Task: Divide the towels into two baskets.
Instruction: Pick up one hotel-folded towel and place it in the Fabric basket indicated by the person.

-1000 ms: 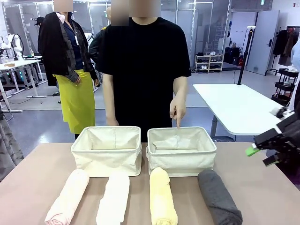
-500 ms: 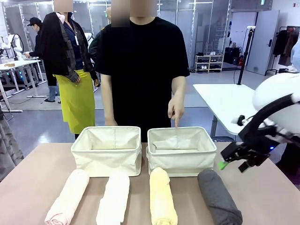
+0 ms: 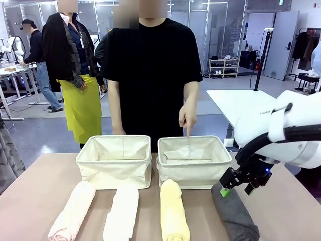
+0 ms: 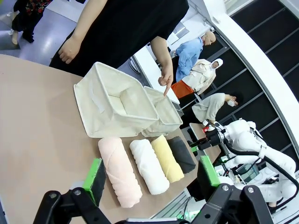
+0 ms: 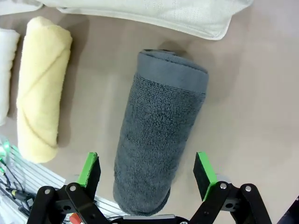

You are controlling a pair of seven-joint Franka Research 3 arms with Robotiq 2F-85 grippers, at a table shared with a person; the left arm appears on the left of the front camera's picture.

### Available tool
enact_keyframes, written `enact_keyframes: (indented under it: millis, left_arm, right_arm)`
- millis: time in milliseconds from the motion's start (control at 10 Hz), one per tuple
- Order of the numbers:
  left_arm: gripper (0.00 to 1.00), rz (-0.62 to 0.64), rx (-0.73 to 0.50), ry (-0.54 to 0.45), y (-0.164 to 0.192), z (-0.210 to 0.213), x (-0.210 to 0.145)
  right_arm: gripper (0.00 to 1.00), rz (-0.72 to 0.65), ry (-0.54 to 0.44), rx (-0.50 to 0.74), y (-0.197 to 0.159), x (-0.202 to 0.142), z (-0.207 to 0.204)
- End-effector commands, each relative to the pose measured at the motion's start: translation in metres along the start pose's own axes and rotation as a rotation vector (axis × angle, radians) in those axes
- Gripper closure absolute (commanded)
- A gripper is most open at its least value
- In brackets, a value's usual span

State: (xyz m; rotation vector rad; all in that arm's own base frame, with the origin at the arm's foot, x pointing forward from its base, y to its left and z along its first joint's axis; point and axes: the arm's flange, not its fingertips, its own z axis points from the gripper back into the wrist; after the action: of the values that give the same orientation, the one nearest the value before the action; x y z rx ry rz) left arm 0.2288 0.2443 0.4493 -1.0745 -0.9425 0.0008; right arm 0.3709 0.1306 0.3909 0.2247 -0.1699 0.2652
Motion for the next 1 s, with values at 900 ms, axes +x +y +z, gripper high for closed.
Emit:
enact_keyframes:
  millis: [900]
  left_arm:
    - [0.0, -0.007, -0.008, -0.003, -0.002, 0.002, 0.0]
  right_arm:
    - [0.0, -0.069, 0.037, -0.115, 0.001, -0.033, -0.082]
